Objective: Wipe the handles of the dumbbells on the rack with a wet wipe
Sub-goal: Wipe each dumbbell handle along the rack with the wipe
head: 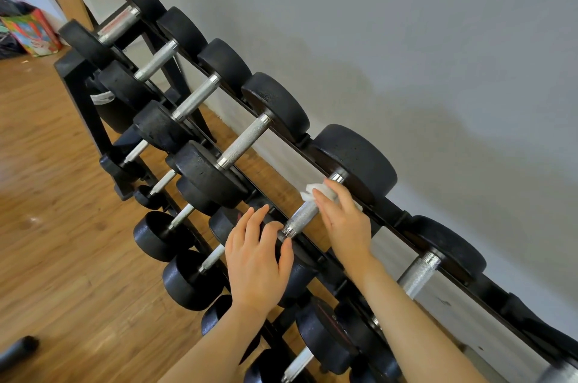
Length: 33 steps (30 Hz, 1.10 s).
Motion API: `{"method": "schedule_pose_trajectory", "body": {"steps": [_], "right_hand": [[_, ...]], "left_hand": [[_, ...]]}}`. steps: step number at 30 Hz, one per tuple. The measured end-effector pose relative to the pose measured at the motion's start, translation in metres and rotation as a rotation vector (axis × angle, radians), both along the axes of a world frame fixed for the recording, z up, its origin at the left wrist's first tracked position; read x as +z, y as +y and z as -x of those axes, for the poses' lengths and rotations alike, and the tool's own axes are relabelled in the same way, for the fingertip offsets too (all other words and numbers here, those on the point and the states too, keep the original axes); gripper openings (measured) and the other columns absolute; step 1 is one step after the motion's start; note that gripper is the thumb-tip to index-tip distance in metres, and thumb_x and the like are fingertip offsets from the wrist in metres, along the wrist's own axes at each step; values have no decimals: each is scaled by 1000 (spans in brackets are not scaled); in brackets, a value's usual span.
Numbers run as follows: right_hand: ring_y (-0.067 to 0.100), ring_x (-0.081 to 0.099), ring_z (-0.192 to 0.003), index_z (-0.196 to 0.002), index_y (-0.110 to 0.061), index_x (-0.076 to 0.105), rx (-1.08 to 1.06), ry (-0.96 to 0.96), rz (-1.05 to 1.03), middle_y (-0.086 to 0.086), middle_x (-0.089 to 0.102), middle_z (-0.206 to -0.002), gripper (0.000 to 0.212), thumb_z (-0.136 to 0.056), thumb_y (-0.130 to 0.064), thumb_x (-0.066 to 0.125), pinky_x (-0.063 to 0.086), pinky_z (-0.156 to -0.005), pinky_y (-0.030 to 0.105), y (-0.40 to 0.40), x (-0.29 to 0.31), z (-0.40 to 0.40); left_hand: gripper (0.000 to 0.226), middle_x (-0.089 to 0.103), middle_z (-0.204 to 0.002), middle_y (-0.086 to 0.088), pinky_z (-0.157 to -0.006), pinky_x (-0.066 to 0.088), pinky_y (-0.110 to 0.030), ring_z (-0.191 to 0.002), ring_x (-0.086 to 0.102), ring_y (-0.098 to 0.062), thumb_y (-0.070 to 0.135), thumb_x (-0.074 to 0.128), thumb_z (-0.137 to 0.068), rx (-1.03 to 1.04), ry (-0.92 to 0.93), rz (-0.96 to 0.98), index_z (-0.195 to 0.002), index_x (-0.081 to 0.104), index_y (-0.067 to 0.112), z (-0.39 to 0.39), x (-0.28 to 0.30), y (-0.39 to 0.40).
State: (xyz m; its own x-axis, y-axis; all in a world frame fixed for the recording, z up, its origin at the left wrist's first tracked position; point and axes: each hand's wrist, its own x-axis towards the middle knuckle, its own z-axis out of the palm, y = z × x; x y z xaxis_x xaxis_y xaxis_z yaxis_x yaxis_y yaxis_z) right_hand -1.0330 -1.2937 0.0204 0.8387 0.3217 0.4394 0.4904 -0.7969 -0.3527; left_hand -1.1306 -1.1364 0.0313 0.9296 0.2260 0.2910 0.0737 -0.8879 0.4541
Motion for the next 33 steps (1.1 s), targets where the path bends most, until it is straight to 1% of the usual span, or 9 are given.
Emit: {"method": "schedule_pose_trajectory", "body": {"steps": [2,4,6,11,15,23,26,30,33], "right_hand": [[4,56,-102,-129,-31,56,-52,26,-20,-24,54,-116,60,-91,-69,29,43,-82,14,1,-5,2],[9,61,-95,-121,-20,63,-55,-55,11,-10,62,-110,47,-96,-53,39,49,-74,14,2,1,0],[19,64,-89,-113,-9,69,7,-106,24,8,67,-105,38,-92,-34,49,55,-65,23,0,3,-1],[25,62,-91,-105,-7,72,-31,-120,-30,9,69,-102,30,-84,-26,61,57,-69,37,3,1,-4],[21,61,-94,-102,-5,73,-48,-49,-190,8,68,-101,26,-85,-22,62,57,-74,30,8,-1,2],[18,61,-95,-105,-4,72,-111,-7,-266,9,65,-103,30,-88,-24,57,49,-80,16,9,-2,6],[18,60,-96,-107,-6,71,-67,6,-246,8,65,-103,29,-87,-23,60,50,-79,18,11,-6,15],[12,59,-95,-107,-7,72,-175,75,-386,5,65,-102,25,-89,-21,59,54,-77,23,9,-1,9],[7,57,-96,-108,-7,71,-145,89,-420,3,63,-102,25,-90,-20,59,51,-80,13,12,-3,15]], "left_hand": [[37,58,-136,-7,-108,28,-44,-134,44,-31,40,42,-93,-2,-2,-7,-104,69,18,0,0,0],[38,58,-136,-7,-108,27,-42,-134,44,-31,40,42,-93,-3,0,-10,-104,69,17,1,1,1],[37,58,-136,-7,-108,30,-43,-134,44,-31,40,42,-93,-5,-1,-11,-103,70,17,1,1,1],[36,58,-135,-7,-105,33,-45,-133,45,-31,39,43,-92,-4,-3,-11,-103,69,16,0,3,0],[36,58,-135,-7,-105,33,-45,-133,45,-31,38,43,-92,-3,-3,-14,-103,69,16,0,2,0],[36,58,-135,-7,-106,35,-48,-133,45,-31,39,43,-92,-5,-5,-14,-103,69,16,0,2,0],[36,58,-135,-7,-105,36,-49,-133,45,-31,39,43,-92,-4,-3,-16,-102,69,17,0,3,0],[36,58,-135,-7,-105,34,-48,-133,45,-31,39,42,-92,-4,-2,-17,-102,69,16,0,3,0],[36,58,-135,-7,-105,35,-50,-133,44,-31,39,42,-92,-3,0,-12,-103,69,17,0,3,0]]}}
